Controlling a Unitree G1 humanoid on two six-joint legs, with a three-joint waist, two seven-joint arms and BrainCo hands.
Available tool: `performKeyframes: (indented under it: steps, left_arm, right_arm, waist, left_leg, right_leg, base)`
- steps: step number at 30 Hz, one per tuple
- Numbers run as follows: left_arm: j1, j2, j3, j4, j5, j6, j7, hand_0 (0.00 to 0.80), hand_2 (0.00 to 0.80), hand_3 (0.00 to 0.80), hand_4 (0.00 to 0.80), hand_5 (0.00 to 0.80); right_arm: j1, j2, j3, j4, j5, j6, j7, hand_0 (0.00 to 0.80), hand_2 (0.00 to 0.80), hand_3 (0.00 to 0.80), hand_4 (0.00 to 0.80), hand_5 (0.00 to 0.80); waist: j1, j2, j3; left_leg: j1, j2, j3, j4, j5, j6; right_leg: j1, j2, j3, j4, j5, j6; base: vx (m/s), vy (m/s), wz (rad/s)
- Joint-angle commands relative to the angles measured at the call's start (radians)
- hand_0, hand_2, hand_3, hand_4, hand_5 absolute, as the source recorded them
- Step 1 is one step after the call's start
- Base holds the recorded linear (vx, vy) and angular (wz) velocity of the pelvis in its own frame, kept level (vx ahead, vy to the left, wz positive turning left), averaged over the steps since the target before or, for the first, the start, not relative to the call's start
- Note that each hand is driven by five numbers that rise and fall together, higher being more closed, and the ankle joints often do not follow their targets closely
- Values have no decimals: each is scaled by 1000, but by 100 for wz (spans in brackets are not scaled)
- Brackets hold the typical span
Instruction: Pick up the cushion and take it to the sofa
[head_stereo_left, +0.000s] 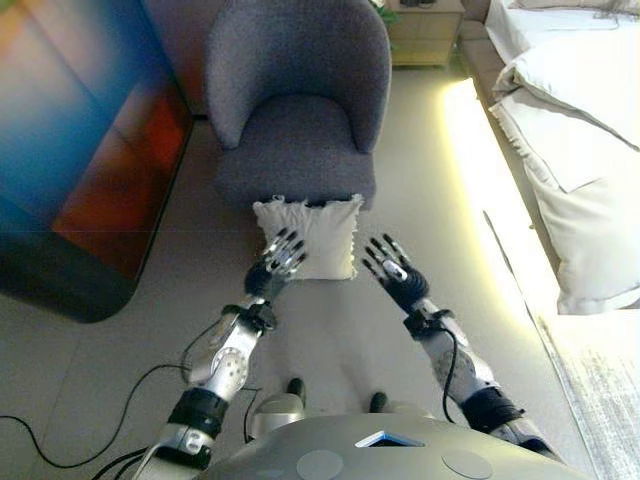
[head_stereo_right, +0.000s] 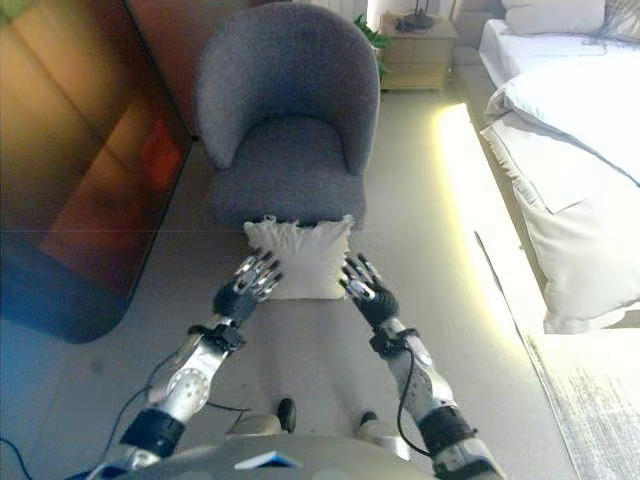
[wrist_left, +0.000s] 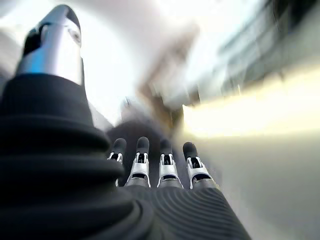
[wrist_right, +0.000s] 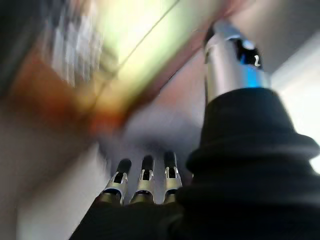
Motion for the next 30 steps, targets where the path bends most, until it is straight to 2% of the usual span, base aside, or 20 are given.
performKeyframes:
  steps: [1, 4, 7, 9, 14, 30]
  left_arm:
    - [-86, -36, -33, -3, -176, 26, -93, 0, 0, 0, 0, 0]
    - [-56, -42, -21, 8, -232, 66, -131, 0, 0, 0, 0, 0]
    - [-25, -72, 4, 5, -380, 165, -189, 0, 0, 0, 0, 0]
    - [-2, -91, 17, 0, -396, 188, -205, 0, 0, 0, 0, 0]
    - [26, -84, 11, -13, -368, 158, -184, 0, 0, 0, 0, 0]
    - [16, -60, 22, -3, -372, 84, -148, 0, 0, 0, 0, 0]
  right_arm:
    - [-65, 42, 16, -39, 135, 26, 111, 0, 0, 0, 0, 0]
    - [-37, 53, 6, -44, 256, 97, 214, 0, 0, 0, 0, 0]
    - [-19, 74, -16, -51, 348, 162, 279, 0, 0, 0, 0, 0]
    - [-8, 84, -28, -52, 329, 170, 295, 0, 0, 0, 0, 0]
    - [8, 71, -28, -48, 275, 136, 295, 0, 0, 0, 0, 0]
    - [5, 53, -25, -52, 287, 121, 275, 0, 0, 0, 0, 0]
  waist:
    - [18, -23, -18]
    - [18, -24, -26]
    - [20, -25, -32]
    - [21, -27, -33]
    - [24, -31, -31]
    - [23, -35, -38]
  left_leg:
    - [27, -16, 39, 16, -65, 21]
    - [26, -18, 44, 18, -67, 22]
    - [27, -19, 47, 19, -70, 24]
    - [28, -19, 49, 19, -73, 26]
    - [23, -19, 48, 19, -69, 27]
    - [28, -19, 51, 16, -66, 28]
  right_leg:
    - [-19, -13, -5, 30, 19, 9]
    - [-22, -12, 0, 30, 19, 10]
    - [-17, -11, 3, 25, 19, 9]
    - [-16, -11, 3, 24, 19, 8]
    - [-20, -11, 2, 23, 22, 8]
    - [-20, -9, 0, 22, 27, 7]
  base:
    - [0, 0, 0]
    - [0, 0, 0]
    - [0, 0, 0]
    - [0, 0, 0]
    - [0, 0, 0]
    - [0, 0, 0]
